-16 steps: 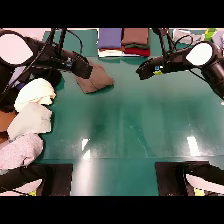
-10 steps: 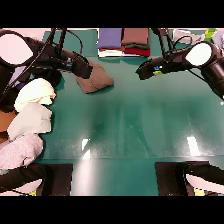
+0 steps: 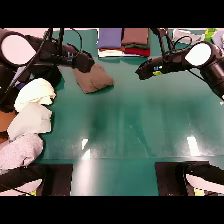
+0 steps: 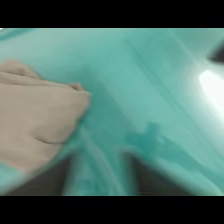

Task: Fold the shirts.

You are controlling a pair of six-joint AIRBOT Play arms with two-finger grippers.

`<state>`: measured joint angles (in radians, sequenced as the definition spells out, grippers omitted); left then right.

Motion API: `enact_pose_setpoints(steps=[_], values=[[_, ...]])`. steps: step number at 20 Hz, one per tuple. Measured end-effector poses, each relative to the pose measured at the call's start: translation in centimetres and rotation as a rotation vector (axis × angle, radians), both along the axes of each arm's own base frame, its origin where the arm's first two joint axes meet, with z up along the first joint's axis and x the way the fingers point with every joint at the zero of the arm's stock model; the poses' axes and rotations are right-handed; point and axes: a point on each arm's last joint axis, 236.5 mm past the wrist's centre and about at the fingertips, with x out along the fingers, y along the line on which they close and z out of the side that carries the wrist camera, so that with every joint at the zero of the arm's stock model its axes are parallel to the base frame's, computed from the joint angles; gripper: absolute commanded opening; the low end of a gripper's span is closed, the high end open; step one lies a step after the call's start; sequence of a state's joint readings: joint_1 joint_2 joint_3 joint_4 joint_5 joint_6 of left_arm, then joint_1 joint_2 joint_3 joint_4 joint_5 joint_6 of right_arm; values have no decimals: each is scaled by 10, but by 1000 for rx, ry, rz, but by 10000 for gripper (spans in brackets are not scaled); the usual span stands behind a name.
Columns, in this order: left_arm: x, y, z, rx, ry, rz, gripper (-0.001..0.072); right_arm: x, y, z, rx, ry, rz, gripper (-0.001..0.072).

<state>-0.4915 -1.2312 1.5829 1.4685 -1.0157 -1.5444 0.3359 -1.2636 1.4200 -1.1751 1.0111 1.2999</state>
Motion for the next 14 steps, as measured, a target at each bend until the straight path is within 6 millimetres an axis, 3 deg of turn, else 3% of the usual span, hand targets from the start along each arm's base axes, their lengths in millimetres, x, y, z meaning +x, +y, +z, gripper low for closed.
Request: enact_pose_setpoints(steps=[2,5,9,12,13,14], values=[[24,18,-23,13,41,87,610,-1,0,0,0,3,2,17],[59,38,-87,51,167,179,610,-2,1,-1,1,8,4,17],[88,36,-185,77,327,221,610,-2,1,-1,0,11,5,17],[100,33,-238,75,394,240,608,-3,1,-1,0,12,6,17],[102,32,-249,73,404,243,581,-3,1,-1,0,12,6,17],[105,30,-256,68,408,247,332,-3,1,-1,-1,12,6,17]])
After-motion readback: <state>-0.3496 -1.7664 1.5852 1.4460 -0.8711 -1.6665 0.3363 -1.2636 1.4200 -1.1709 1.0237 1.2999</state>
